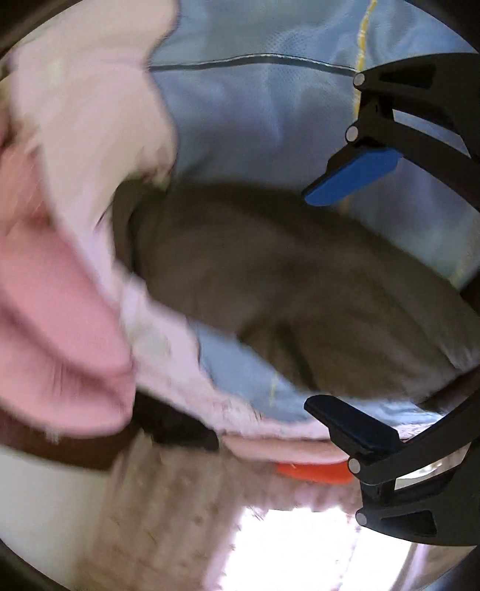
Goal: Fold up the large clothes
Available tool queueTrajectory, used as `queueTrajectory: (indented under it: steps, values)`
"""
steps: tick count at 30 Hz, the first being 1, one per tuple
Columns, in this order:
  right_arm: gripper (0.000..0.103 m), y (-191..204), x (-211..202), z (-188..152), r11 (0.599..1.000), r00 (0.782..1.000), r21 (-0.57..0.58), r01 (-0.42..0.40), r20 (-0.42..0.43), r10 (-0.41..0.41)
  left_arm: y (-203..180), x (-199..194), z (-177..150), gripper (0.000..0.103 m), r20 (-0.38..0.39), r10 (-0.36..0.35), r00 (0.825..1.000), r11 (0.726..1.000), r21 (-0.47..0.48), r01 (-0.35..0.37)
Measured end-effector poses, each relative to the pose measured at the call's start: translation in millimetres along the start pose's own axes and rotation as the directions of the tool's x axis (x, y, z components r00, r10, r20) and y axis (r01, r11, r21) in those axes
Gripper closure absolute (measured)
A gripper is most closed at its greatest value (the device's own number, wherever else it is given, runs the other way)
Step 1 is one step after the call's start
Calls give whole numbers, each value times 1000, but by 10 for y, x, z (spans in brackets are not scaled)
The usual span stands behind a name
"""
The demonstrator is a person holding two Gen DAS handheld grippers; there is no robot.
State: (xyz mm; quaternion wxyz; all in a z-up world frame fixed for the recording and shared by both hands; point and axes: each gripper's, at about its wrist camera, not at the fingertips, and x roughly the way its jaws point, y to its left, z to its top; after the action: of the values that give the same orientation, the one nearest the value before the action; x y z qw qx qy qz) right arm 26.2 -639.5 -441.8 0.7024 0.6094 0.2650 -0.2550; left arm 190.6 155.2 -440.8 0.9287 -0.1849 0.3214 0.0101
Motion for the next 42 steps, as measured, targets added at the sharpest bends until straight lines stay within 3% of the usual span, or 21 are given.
queueTrajectory:
  steps: [2,4,10,11,13,14,16,19,21,24,27,29,31,34,35,37,38,40,42]
  values:
    - [1,-260,131,85,997,1000,79,14,-5,-13,0,-3,1,2,0,-1,1000,1000,0,1]
    - [1,-282,166,152,997,998,79,-14,60,10,1,-3,0,2,0,-1,1000,1000,-1,1]
    - [5,110,308,296,974,984,-175,142,128,-121,11,-3,2,2,4,-8,1000,1000,-6,8]
    - [12,156,326,282,960,979,-217,176,142,-147,19,-5,3,2,6,-14,1000,1000,-11,14]
    - [55,244,361,260,918,950,-267,294,185,-250,25,-9,6,2,8,-19,1000,1000,-16,19]
    - [66,280,321,219,898,926,-261,355,228,-300,29,-8,8,2,9,-20,1000,1000,-17,20]
    - [91,398,204,101,887,908,-263,380,291,-302,35,-6,9,2,8,-20,1000,1000,-17,20]
    - [95,697,116,-93,804,862,-360,474,374,-341,42,-9,10,2,9,-23,1000,1000,-19,23]
    - [96,983,2,-288,773,872,-442,456,395,-288,40,-6,6,2,8,-21,1000,1000,-17,21]
    - [97,1419,-137,-643,757,914,-544,362,365,-175,44,-5,7,2,9,-22,1000,1000,-18,22]
    - [97,1991,-130,-1241,692,951,-675,257,305,-55,43,-5,7,2,9,-21,1000,1000,-18,21]
    - [97,2293,-97,-1831,610,985,-784,115,169,32,42,-4,6,2,8,-21,1000,1000,-18,21]
    - [97,2454,-104,-2411,509,993,-860,11,70,97,48,-3,7,2,8,-21,1000,1000,-17,21]
    - [97,2542,-97,-3468,267,980,-948,-175,-143,135,50,-5,5,2,9,-23,1000,1000,-19,23]
    - [97,2490,-78,-3902,159,968,-957,-242,-226,112,52,-6,4,2,8,-23,1000,1000,-19,23]
    - [97,2329,17,-4464,49,945,-944,-327,-326,24,51,-7,4,2,9,-24,1000,1000,-20,24]
    - [97,2198,79,-4716,0,944,-944,-330,-330,-22,62,-11,4,2,10,-27,1000,999,-23,28]
    - [91,2023,147,-4955,-59,961,-959,-276,-275,-34,66,-14,2,2,12,-33,999,999,-29,33]
    - [84,1933,186,-4979,-65,968,-966,-249,-249,-15,72,-17,-4,2,14,-39,999,999,-32,39]
